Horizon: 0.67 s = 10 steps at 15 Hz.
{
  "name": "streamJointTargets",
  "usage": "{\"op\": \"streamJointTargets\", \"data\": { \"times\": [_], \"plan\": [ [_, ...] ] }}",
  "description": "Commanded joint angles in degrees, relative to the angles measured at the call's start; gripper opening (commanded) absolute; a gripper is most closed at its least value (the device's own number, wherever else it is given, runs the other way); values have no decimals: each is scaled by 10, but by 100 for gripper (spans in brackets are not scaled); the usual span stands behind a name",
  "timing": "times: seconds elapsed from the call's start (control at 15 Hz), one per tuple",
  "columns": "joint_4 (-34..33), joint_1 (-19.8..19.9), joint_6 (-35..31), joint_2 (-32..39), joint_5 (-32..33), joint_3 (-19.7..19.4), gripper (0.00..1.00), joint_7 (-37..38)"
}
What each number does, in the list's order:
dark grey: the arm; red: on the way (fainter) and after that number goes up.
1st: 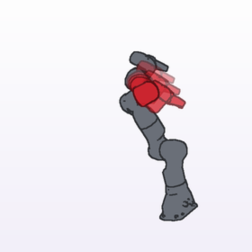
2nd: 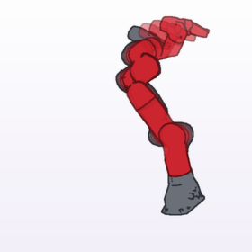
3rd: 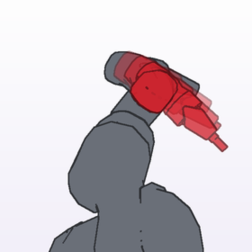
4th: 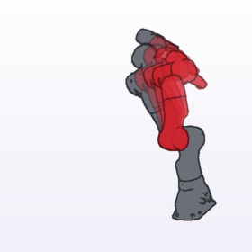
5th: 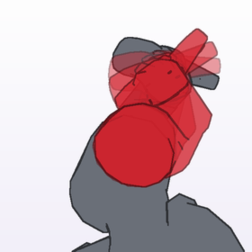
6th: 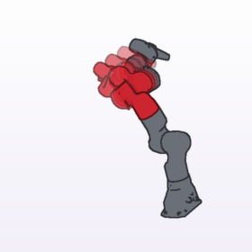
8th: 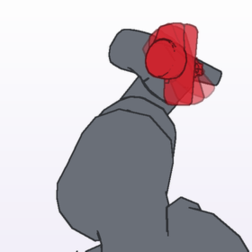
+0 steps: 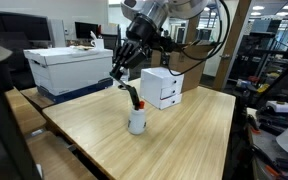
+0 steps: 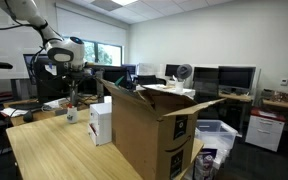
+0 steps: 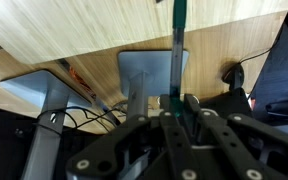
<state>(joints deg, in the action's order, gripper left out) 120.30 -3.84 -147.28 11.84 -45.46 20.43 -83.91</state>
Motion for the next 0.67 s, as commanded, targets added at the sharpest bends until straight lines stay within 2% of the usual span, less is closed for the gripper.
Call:
{"op": "streamJointTargets", "data": {
  "times": [0.0,0.27,0.6],
  "plan": [
    [21,7,30,-24,-75,-16,6,-29],
    [26,1,55,-28,-131,-40,6,-22],
    [37,-5,61,-31,-193,-59,6,-50]
  ]
}}
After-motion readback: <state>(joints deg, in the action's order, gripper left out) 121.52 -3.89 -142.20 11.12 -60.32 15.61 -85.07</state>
